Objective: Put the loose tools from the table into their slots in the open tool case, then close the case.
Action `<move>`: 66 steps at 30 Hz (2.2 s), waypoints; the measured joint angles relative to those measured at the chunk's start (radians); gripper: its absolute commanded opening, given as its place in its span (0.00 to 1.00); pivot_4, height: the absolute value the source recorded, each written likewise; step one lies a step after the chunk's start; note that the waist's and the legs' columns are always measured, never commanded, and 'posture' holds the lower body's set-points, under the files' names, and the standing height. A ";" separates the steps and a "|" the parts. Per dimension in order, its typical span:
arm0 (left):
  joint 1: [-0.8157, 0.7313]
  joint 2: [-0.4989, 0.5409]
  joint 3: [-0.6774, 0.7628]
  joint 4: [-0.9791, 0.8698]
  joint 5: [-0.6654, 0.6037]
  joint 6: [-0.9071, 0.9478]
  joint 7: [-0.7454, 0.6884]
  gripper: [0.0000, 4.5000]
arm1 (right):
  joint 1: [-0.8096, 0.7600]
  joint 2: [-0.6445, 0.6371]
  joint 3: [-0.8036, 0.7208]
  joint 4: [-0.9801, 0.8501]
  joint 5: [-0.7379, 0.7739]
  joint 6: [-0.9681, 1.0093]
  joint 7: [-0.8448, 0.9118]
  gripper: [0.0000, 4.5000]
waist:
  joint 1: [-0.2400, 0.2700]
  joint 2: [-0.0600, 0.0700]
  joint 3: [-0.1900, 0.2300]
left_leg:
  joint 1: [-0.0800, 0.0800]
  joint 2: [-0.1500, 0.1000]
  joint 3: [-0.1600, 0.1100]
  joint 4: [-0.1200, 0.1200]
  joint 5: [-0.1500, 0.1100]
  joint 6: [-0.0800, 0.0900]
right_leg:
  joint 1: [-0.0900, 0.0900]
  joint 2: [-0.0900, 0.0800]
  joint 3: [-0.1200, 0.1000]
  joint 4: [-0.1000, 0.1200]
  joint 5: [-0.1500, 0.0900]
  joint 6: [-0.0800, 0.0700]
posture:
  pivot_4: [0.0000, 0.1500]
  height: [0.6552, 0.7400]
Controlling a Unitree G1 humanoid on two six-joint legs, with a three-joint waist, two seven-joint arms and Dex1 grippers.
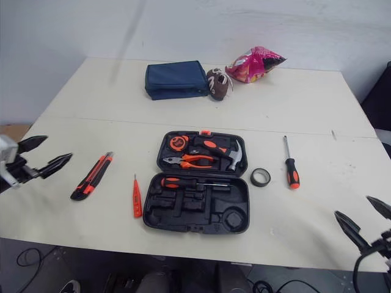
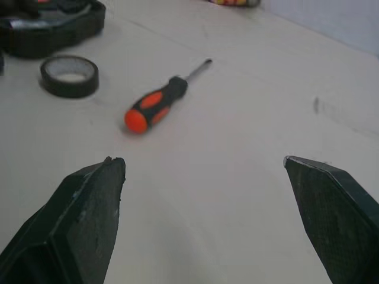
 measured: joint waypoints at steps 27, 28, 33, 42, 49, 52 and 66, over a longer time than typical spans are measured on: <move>-0.121 -0.065 -0.389 -0.659 -0.255 0.413 -0.145 1.00 | -0.706 -0.187 0.468 -0.154 0.158 1.241 -0.737 1.00 | -0.003 0.000 0.001 | -0.024 0.002 0.002 0.006 0.006 -0.002 | -0.025 0.006 0.005 0.003 0.001 0.002 | 1.00 1.00; -0.121 -0.065 -0.388 -0.659 -0.255 0.417 -0.141 1.00 | -0.708 -0.173 0.469 -0.149 0.146 1.239 -0.731 1.00 | -0.004 0.000 0.001 | -0.024 0.002 0.002 0.006 0.006 -0.002 | -0.026 0.006 0.005 0.003 0.001 0.002 | 1.00 1.00; -0.118 -0.064 -0.381 -0.679 -0.255 0.415 -0.135 1.00 | -0.735 -0.141 0.488 -0.109 0.088 1.219 -0.711 0.94 | -0.005 0.000 0.000 | -0.025 0.002 0.003 0.007 0.006 -0.002 | -0.027 0.006 0.006 0.004 0.002 0.003 | 1.00 1.00; -0.122 -0.064 -0.380 -0.685 -0.266 0.399 -0.144 1.00 | -0.746 -0.043 0.479 -0.090 -0.003 1.133 -0.726 0.23 | -0.007 -0.001 0.000 | -0.024 0.002 0.004 0.007 0.006 -0.002 | -0.027 0.006 0.008 0.005 0.002 0.003 | 1.00 1.00; -0.135 -0.046 -0.336 -0.681 -0.346 0.467 -0.138 1.00 | -0.732 -0.131 0.487 -0.152 -0.047 0.925 -0.529 0.23 | -0.010 0.008 0.005 | -0.031 0.001 0.005 0.008 0.007 -0.001 | -0.033 0.006 0.008 0.006 0.002 0.004 | 1.00 1.00; -0.100 -0.013 -0.290 -0.665 -0.340 0.444 -0.162 1.00 | -0.818 -0.259 0.543 -0.231 -0.041 0.829 -0.306 0.23 | -0.026 0.008 0.005 | -0.030 0.002 0.003 0.007 0.007 -0.002 | -0.033 0.007 0.007 0.007 0.002 0.004 | 1.00 1.00; 0.176 0.070 -0.132 -0.566 -0.280 0.345 -0.290 1.00 | -0.958 -0.318 0.995 -0.440 -0.137 0.808 0.086 0.23 | -0.034 0.003 0.006 | -0.034 0.001 -0.003 0.013 0.006 0.001 | -0.032 0.001 0.001 0.007 0.002 0.003 | 1.00 1.00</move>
